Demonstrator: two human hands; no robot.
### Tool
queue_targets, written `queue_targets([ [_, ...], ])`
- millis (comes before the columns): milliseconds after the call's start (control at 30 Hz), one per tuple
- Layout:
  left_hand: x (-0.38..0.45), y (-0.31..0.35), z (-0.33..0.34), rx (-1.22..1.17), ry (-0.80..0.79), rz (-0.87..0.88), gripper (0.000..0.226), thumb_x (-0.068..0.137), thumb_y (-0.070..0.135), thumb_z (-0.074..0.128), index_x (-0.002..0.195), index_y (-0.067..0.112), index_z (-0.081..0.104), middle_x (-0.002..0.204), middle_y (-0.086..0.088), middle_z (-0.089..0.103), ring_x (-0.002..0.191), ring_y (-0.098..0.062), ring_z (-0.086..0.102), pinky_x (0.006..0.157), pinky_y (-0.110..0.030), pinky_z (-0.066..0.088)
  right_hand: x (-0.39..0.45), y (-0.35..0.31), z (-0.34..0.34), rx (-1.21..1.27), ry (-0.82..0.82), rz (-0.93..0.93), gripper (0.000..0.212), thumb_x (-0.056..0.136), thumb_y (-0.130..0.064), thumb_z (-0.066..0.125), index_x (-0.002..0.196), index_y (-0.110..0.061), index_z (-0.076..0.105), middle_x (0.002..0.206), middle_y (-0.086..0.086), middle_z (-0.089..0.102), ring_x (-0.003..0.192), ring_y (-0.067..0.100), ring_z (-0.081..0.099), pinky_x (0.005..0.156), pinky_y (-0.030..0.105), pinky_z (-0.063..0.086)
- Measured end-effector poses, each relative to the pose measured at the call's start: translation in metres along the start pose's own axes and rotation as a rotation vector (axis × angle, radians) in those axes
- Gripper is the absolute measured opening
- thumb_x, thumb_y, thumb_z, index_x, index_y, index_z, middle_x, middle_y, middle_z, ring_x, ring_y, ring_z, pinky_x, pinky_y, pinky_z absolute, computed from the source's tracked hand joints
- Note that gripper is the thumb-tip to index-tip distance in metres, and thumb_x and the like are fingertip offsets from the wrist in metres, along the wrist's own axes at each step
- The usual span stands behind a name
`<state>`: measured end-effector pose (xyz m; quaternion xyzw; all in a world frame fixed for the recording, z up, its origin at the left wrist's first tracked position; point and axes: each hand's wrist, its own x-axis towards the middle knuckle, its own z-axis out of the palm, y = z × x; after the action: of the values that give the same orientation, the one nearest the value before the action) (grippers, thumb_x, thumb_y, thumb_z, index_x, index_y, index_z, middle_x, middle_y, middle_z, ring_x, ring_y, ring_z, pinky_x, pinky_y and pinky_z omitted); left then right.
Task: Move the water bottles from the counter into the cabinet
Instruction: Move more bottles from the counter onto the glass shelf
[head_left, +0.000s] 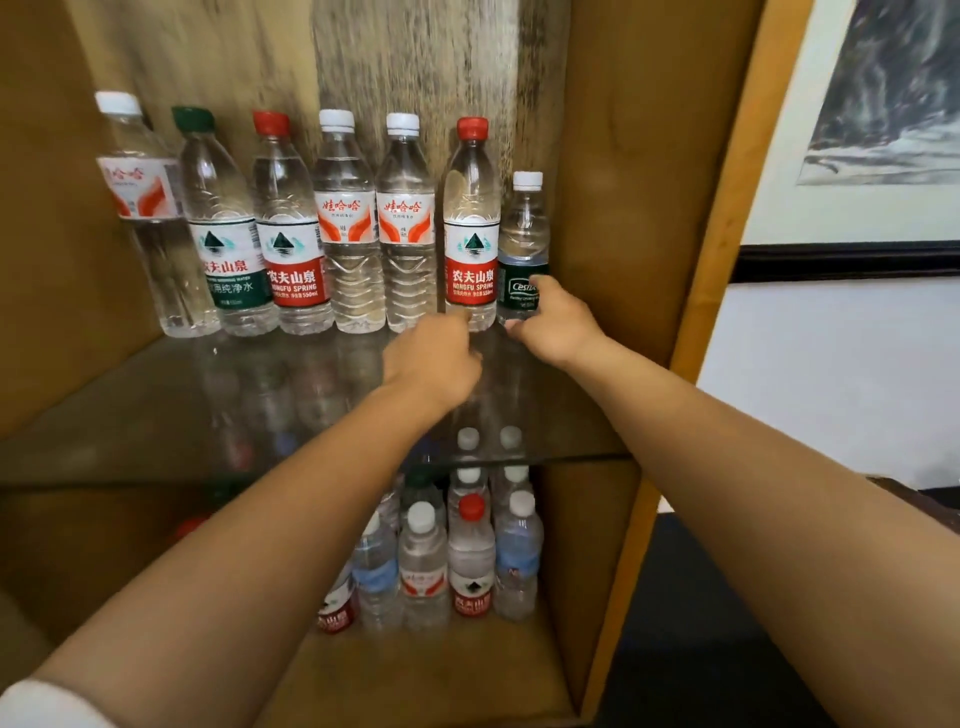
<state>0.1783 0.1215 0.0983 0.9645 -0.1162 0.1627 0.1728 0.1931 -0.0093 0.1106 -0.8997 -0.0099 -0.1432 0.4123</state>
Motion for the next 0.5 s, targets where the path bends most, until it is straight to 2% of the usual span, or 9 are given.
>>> queue_targets([
  [100, -0.057, 0.008, -0.009, -0.162, 0.176, 0.017, 0.029, 0.087, 0.018, 0.054, 0.115, 0.024, 0.058, 0.106, 0.002, 0.066, 0.098, -0.021, 0.061, 0.084, -0.039, 0.051, -0.054, 0.007, -0.009, 0.061, 0.011, -0.127, 0.032, 0.088, -0.012, 0.058, 0.119, -0.016, 0.054, 0.098, -0.001, 0.059, 0.089, 0.011, 0.054, 0.066, 0.011, 0.038],
  [167, -0.098, 0.013, -0.015, -0.245, 0.305, 0.027, 0.025, 0.086, 0.016, 0.056, 0.108, 0.027, 0.062, 0.093, 0.011, 0.065, 0.089, -0.015, 0.062, 0.079, -0.035, 0.052, -0.092, 0.014, -0.015, 0.139, -0.005, -0.2, 0.024, 0.087, -0.006, 0.057, 0.108, -0.018, 0.06, 0.082, -0.008, 0.059, 0.076, 0.004, 0.055, 0.062, 0.009, 0.04],
  [233, -0.143, 0.018, -0.017, -0.297, 0.373, -0.002, 0.022, 0.085, 0.016, 0.057, 0.103, 0.026, 0.065, 0.083, 0.012, 0.064, 0.079, -0.012, 0.062, 0.074, -0.035, 0.053, -0.131, 0.021, -0.02, 0.186, -0.046, -0.27, 0.024, 0.085, -0.002, 0.056, 0.101, -0.019, 0.062, 0.078, -0.01, 0.06, 0.074, 0.003, 0.057, 0.067, 0.012, 0.045],
  [333, -0.207, 0.023, -0.019, -0.343, 0.416, -0.076, 0.017, 0.086, 0.017, 0.058, 0.098, 0.026, 0.067, 0.073, 0.009, 0.063, 0.07, -0.013, 0.061, 0.067, -0.037, 0.053, -0.185, 0.027, -0.019, 0.214, -0.097, -0.35, 0.021, 0.085, -0.004, 0.058, 0.098, -0.019, 0.065, 0.077, -0.008, 0.061, 0.072, 0.004, 0.058, 0.064, 0.013, 0.046],
  [433, -0.27, 0.027, -0.025, -0.357, 0.447, -0.161, 0.016, 0.087, 0.016, 0.058, 0.095, 0.027, 0.068, 0.069, 0.012, 0.061, 0.067, -0.009, 0.06, 0.065, -0.036, 0.052, -0.235, 0.021, -0.011, 0.241, -0.175, -0.402, 0.023, 0.085, -0.004, 0.059, 0.097, -0.023, 0.064, 0.074, -0.009, 0.06, 0.066, -0.003, 0.055, 0.062, 0.008, 0.044],
  [500, -0.304, 0.027, -0.028, -0.381, 0.485, -0.223, 0.017, 0.087, 0.015, 0.058, 0.094, 0.028, 0.068, 0.065, 0.014, 0.058, 0.064, -0.006, 0.058, 0.066, -0.036, 0.052, -0.262, 0.016, -0.002, 0.273, -0.238, -0.413, 0.024, 0.084, -0.005, 0.06, 0.096, -0.026, 0.063, 0.075, -0.008, 0.06, 0.067, -0.002, 0.056, 0.063, 0.011, 0.046],
])
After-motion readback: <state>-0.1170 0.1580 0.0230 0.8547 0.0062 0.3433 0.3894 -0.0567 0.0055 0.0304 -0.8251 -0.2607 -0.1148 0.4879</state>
